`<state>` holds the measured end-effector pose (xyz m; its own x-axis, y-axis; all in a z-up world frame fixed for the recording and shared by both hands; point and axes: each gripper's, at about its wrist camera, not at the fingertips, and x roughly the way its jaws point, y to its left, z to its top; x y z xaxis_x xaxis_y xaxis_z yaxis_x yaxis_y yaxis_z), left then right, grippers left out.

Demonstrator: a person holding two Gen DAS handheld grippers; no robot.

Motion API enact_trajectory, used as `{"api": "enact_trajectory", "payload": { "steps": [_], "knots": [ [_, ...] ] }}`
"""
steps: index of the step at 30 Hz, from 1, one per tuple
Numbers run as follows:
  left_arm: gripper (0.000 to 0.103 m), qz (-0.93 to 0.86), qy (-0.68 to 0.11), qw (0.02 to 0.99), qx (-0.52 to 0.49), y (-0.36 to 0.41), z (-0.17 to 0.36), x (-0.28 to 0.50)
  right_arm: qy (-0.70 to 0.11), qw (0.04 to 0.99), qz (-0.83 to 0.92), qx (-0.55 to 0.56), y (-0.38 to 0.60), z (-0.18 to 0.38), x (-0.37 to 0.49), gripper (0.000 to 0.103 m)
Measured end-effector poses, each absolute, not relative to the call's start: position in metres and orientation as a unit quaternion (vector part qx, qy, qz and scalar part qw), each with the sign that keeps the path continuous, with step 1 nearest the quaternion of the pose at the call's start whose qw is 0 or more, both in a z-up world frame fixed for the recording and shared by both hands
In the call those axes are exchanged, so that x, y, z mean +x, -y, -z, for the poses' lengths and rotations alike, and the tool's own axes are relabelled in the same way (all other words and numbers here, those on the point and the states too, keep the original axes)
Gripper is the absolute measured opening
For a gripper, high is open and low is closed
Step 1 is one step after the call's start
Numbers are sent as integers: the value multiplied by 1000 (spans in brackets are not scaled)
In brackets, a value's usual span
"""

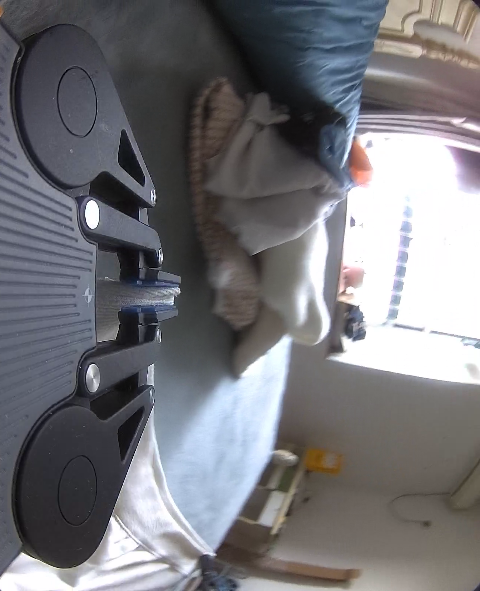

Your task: Fold clothes

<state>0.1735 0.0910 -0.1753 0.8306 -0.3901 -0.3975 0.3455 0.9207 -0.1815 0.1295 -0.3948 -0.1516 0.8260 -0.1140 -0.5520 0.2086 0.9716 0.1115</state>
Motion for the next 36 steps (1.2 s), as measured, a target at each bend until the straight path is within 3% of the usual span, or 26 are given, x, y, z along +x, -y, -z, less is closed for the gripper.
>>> {"api": "enact_trajectory", "payload": {
  "steps": [9, 13, 15, 24, 30, 36],
  "knots": [
    [13, 165, -316, 932, -67, -88, 227, 209, -370, 917, 107, 107, 405, 214, 161, 6],
    [30, 154, -306, 935, -88, -96, 222, 206, -366, 909, 136, 148, 417, 215, 154, 32],
    [34, 148, -292, 941, -86, -99, 214, 200, -344, 917, 141, 146, 416, 202, 148, 32],
    [36, 166, -272, 945, -73, -101, 189, 162, -351, 921, -155, -69, 277, 164, 163, 33],
    [37, 213, -336, 914, -83, -109, 196, 132, -387, 857, -273, -205, 184, 189, 191, 33],
    [38, 239, -374, 892, -82, -120, 210, 103, -416, 813, -307, -266, 155, 205, 219, 34]
  ]
}}
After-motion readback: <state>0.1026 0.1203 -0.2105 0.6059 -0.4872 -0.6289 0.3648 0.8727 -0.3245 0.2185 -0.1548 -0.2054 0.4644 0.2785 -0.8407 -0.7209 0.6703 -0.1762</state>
